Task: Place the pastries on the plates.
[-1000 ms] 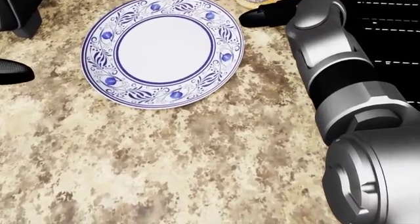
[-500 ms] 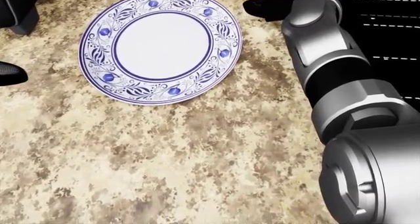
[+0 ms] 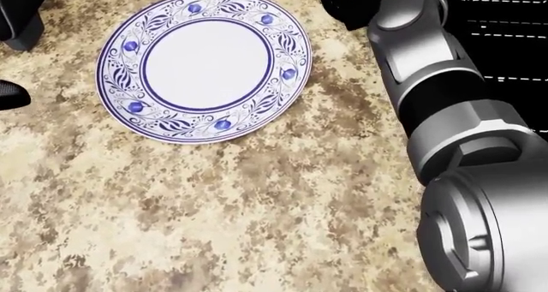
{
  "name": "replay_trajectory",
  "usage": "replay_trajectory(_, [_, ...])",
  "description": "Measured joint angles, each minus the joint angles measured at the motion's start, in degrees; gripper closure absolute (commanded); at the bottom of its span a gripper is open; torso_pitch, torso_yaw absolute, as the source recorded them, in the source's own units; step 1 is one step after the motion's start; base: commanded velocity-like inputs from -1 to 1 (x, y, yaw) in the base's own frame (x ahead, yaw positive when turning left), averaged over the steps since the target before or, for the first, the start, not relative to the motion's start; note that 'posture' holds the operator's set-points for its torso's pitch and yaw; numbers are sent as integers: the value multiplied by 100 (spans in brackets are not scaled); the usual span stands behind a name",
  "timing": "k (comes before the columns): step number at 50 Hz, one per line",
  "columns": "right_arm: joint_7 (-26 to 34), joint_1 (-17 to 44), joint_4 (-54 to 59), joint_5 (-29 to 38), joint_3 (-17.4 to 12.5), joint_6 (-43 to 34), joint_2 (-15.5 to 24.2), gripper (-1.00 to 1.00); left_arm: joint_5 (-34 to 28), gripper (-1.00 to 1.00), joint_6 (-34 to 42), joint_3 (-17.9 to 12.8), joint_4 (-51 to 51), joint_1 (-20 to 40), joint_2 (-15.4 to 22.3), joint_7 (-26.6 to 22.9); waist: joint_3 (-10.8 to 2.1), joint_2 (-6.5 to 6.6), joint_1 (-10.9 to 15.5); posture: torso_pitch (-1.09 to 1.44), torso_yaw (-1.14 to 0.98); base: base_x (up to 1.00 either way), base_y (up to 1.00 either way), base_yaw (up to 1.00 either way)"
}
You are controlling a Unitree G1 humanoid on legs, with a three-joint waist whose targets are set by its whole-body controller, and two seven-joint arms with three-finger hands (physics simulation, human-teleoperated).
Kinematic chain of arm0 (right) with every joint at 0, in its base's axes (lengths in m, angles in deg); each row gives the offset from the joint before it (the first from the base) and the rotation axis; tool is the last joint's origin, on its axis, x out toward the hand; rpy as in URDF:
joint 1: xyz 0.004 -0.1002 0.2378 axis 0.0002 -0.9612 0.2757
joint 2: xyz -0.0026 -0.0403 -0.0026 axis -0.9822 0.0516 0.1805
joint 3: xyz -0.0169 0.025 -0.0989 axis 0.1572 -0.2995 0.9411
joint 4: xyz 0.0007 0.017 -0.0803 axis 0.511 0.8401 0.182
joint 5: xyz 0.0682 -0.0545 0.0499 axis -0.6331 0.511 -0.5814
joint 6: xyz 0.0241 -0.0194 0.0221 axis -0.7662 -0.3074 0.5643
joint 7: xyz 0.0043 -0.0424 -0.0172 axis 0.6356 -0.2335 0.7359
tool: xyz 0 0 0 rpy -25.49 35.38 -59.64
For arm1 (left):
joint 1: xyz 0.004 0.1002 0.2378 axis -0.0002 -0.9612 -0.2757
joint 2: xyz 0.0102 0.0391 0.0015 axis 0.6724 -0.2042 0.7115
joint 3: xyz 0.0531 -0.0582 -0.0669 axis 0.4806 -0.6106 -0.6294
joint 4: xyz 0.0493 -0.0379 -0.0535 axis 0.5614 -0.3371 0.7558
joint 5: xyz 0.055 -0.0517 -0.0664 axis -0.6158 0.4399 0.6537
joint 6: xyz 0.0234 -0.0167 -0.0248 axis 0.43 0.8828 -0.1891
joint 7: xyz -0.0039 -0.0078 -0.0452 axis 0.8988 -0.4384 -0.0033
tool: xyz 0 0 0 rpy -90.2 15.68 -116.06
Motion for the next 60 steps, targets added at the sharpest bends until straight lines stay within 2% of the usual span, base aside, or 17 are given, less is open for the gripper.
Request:
replay_trajectory(24, [-3,162,83,121,37,315,103,100,6,-100,49,19,43,-40,-12,18,98,-10,38,38,0,0,0,0])
replay_trajectory(32, [141,283,76,95,70,409,161,100,7,-100,79,32,78,-20,-27,-5,69,-20,43,32,0,0,0,0])
replay_trajectory(41, [742,444,63,147,177,631,248,100,4,-100,85,65,-5,82,11,-1,-158,-18,28,23,0,0,0,0])
replay_trajectory(51, [1717,634,-13,-11,182,1003,298,100,-38,-100,72,105,6,95,-4,-16,-558,-8,5,13,0,0,0,0])
replay_trajectory(60, [2675,580,-43,-63,310,1324,294,100,-56,-100,130,76,109,89,-10,-20,-909,25,-7,4,0,0,0,0])
